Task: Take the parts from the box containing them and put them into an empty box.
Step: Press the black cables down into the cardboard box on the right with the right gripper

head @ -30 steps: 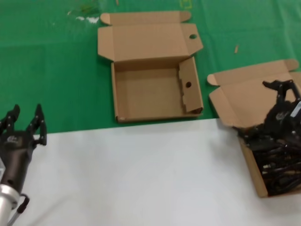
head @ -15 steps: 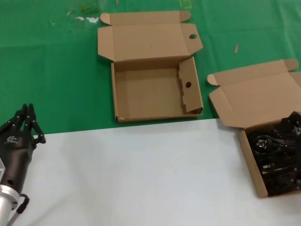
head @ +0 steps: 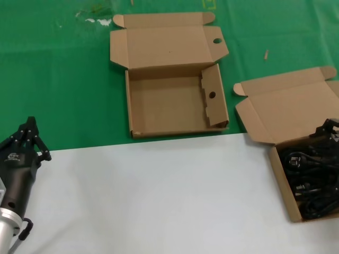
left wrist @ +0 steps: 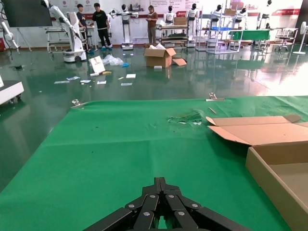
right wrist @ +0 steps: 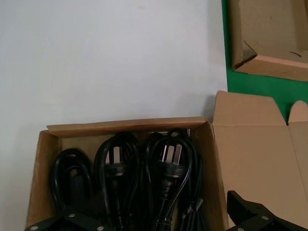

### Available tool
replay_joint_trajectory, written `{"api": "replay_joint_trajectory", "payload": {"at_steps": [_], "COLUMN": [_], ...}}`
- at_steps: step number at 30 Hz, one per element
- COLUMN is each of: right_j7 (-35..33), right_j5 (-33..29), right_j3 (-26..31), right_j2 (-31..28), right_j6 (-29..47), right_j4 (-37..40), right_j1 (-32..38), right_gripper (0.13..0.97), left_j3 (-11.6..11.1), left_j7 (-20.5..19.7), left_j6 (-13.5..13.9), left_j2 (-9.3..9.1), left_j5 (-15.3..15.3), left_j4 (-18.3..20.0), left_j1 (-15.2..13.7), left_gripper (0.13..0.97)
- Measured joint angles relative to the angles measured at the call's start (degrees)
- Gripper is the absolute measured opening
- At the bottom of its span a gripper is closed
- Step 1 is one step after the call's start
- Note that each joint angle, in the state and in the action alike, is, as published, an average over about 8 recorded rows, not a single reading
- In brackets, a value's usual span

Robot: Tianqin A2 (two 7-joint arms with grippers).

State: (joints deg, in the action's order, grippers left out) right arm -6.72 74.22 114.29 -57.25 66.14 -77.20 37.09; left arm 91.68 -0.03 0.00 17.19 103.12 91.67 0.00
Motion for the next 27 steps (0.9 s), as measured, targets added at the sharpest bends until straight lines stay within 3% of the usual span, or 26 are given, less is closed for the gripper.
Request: {"api": "replay_joint_trajectory", "payload": {"at_steps": [5,9,27], "right_j7": [-1.3,-2.5,-5.8], "right_j5": [-1.5,-2.2,-2.9], "right_j3": [1.1,1.7,3.3], "right_j2": [1.9,3.3,7.2], "right_j6": [0.1,-0.5,-1.4], "right_j4": [2.5,4.9,13.4], "right_j1": [2.0,3.0,6.8], "right_gripper": [0.85,0.85,0.489], "left_j3": [0.0,0.0,0.0], "left_j7": [0.0,0.0,0.0], "left_j6": [0.0,0.0,0.0], "left_j2": [0.0,0.0,0.0], "left_j5": [0.0,0.0,0.0], "left_j4": [0.0,0.0,0.0], "left_j1": [0.0,0.0,0.0], "left_gripper": [0.14,0.14,0.14]}}
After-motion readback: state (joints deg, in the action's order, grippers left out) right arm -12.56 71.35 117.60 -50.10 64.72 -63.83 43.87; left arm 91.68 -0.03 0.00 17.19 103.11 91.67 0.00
